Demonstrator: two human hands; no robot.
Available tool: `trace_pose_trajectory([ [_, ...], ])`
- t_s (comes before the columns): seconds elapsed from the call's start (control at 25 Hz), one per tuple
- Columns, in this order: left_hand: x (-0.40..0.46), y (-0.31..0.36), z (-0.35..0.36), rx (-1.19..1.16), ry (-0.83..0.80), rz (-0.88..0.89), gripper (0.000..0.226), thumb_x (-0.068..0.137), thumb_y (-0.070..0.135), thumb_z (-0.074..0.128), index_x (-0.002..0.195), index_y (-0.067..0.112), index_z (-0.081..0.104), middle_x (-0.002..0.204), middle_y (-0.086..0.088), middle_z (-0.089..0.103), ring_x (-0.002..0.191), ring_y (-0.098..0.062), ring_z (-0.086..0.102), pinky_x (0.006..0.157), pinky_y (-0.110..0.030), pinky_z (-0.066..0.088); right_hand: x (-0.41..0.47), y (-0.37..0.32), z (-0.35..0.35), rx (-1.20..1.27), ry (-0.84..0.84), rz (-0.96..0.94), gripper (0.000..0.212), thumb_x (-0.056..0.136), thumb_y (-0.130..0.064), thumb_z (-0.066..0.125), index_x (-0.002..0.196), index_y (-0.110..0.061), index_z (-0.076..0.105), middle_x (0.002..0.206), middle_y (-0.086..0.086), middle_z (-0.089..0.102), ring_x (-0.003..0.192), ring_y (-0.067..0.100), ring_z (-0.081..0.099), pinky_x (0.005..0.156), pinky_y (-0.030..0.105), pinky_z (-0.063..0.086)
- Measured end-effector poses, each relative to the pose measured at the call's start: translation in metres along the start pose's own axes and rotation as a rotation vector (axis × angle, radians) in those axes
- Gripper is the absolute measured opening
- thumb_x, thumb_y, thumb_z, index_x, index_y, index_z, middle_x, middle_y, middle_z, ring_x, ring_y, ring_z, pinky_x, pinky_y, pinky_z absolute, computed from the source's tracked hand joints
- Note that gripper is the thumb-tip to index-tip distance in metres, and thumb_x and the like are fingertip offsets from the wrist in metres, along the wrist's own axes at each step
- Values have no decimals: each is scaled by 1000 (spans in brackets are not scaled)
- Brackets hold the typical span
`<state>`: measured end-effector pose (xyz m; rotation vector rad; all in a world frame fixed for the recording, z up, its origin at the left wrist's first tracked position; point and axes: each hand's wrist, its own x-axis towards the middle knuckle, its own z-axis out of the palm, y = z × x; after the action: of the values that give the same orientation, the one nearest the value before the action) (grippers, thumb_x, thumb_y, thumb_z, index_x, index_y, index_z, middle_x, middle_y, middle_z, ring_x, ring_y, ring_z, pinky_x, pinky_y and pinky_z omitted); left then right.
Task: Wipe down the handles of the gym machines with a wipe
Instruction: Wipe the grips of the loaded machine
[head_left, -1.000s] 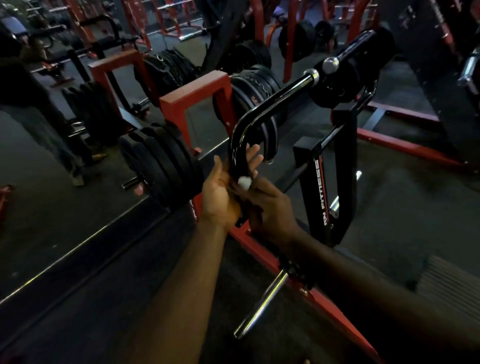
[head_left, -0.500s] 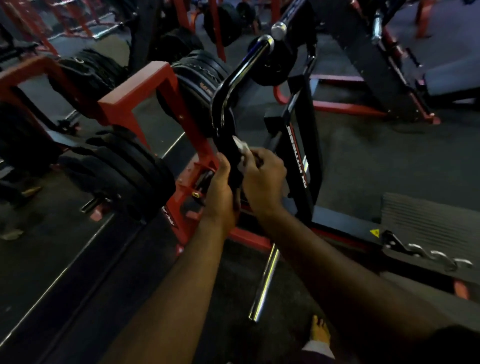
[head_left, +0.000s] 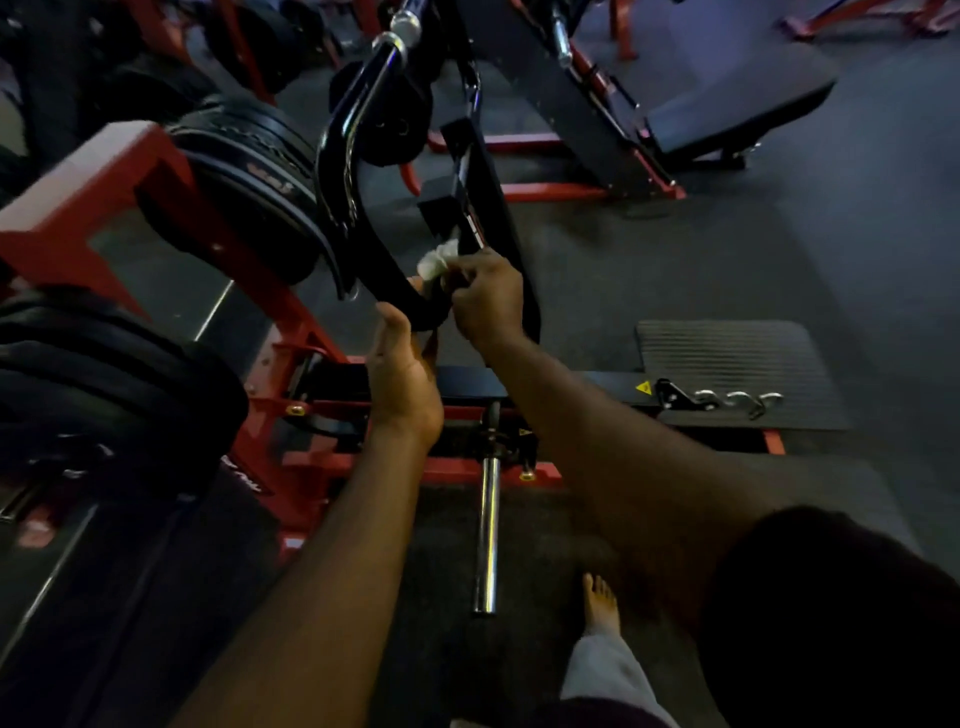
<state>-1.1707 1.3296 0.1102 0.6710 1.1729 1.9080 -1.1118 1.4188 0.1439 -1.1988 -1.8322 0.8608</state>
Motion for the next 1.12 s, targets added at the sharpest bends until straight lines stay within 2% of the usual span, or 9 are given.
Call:
trace_pose_trajectory([
  [0.08, 1, -1, -6, 63, -10, 17, 46, 102, 48, 38, 132, 19, 58, 136, -5, 61, 131, -20, 53, 114, -47, 38, 7, -7, 2, -63, -9, -22, 21, 82, 1, 59, 93, -7, 76, 100, 9, 64, 90, 22, 61, 80, 39, 53],
  [0.16, 0, 2, -10, 91, -19, 27, 38, 100, 46, 45, 121, 22, 64, 129, -6, 65, 127, -25, 56, 113, -53, 38, -9, -12, 1, -19, -67, -20, 19, 80, 4, 59, 89, -5, 75, 95, 6, 62, 86, 19, 60, 74, 32, 53],
  [0.36, 5, 7, -18, 273, -2, 68, 47, 93, 43, 48, 123, 10, 62, 114, 10, 72, 118, -9, 62, 110, -46, 44, -6, 5, -1, -6, 8, -17, 24, 80, 2, 67, 100, -9, 76, 94, 4, 67, 83, 16, 64, 70, 21, 51],
  [0.56, 11, 6, -29, 334, -60, 79, 53, 97, 41, 48, 131, 2, 58, 131, -5, 65, 126, -15, 58, 112, -46, 41, 41, 11, 7, -102, 28, -47, 24, 82, -4, 64, 102, -9, 77, 97, 5, 67, 89, 20, 65, 72, 21, 47],
  [0.68, 17, 1, -33, 285, -68, 79, 44, 99, 36, 52, 124, 1, 61, 127, -14, 66, 125, -27, 58, 111, -55, 39, -3, 13, 1, 16, -67, -90, 20, 80, 1, 64, 94, -6, 75, 92, 6, 65, 82, 17, 62, 69, 22, 51],
  [0.76, 17, 0, -32, 214, -26, 78, 51, 90, 46, 64, 115, 2, 65, 121, -19, 66, 123, -36, 58, 111, -58, 38, -16, 17, -5, 31, -88, -197, 20, 81, 4, 64, 94, -7, 76, 91, 5, 63, 79, 14, 60, 67, 20, 52],
  [0.84, 17, -3, -28, 159, 21, 97, 60, 77, 58, 74, 109, 8, 72, 119, -16, 68, 125, -37, 57, 112, -52, 39, 19, 16, -3, -88, -81, -297, 15, 85, 0, 63, 88, -7, 75, 91, 5, 60, 79, 16, 58, 66, 24, 49],
  [0.96, 15, -6, -14, 104, 48, 111, 53, 71, 63, 75, 103, 21, 78, 117, -3, 72, 124, -25, 60, 111, -41, 42, 88, 23, -1, -245, -96, -280, 21, 93, -10, 57, 105, -12, 74, 101, 7, 60, 92, 24, 61, 73, 26, 45],
  [1.12, 14, -4, -13, 142, 72, 119, 52, 75, 61, 72, 105, 20, 77, 115, -3, 73, 118, -21, 64, 105, -36, 47, 65, 34, -1, -54, -165, -359, 17, 86, -1, 59, 89, -5, 75, 97, 4, 61, 89, 20, 62, 75, 27, 53],
])
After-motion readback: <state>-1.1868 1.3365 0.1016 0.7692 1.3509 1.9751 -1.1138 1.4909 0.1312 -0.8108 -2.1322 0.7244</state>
